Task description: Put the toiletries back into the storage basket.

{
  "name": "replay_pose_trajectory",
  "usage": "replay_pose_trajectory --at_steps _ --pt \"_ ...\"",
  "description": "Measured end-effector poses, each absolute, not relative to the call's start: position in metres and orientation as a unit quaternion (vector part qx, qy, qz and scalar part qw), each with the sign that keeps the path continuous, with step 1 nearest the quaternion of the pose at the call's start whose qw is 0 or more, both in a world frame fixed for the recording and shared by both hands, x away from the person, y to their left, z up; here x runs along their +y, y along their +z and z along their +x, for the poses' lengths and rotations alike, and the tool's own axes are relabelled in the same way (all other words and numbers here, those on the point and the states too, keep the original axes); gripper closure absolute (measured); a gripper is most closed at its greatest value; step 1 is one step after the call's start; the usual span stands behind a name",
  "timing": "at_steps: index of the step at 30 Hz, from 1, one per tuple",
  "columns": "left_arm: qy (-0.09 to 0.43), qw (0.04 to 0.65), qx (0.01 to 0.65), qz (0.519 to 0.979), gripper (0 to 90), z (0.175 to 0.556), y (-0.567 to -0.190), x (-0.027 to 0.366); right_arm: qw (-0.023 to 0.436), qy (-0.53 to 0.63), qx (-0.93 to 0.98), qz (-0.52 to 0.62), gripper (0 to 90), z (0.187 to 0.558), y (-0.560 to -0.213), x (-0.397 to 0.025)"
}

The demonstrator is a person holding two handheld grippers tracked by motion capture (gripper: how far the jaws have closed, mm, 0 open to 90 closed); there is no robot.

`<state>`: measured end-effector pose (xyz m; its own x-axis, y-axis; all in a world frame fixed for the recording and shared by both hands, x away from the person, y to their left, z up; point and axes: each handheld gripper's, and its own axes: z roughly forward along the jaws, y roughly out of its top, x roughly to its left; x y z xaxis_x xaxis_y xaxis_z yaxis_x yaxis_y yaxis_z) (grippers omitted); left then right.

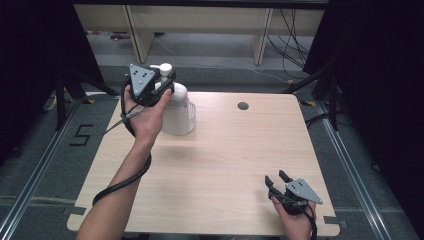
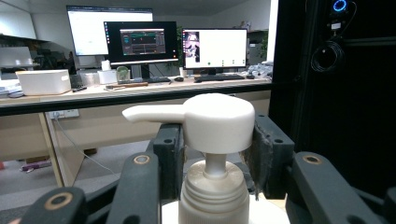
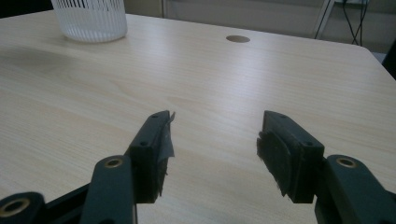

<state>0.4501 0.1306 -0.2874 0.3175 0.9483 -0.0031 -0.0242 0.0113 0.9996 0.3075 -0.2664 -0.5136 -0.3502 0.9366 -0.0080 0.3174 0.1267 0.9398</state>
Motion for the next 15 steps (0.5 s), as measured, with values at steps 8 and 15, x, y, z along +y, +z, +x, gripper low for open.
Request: replay_pose_trajectory --at_steps 8,15 --pt "0.418 0.582 0.411 0.564 59.4 0.4527 -0.2836 0.1319 0.348 0.467 0.677 0.45 44.0 0.3097 -0.5142 -0.268" --pt "0.421 0.584 0.408 0.561 59.4 0.4544 -0.2793 0.1309 0.34 0.471 0.674 0.456 43.9 0.3093 -0.5146 -0.2667"
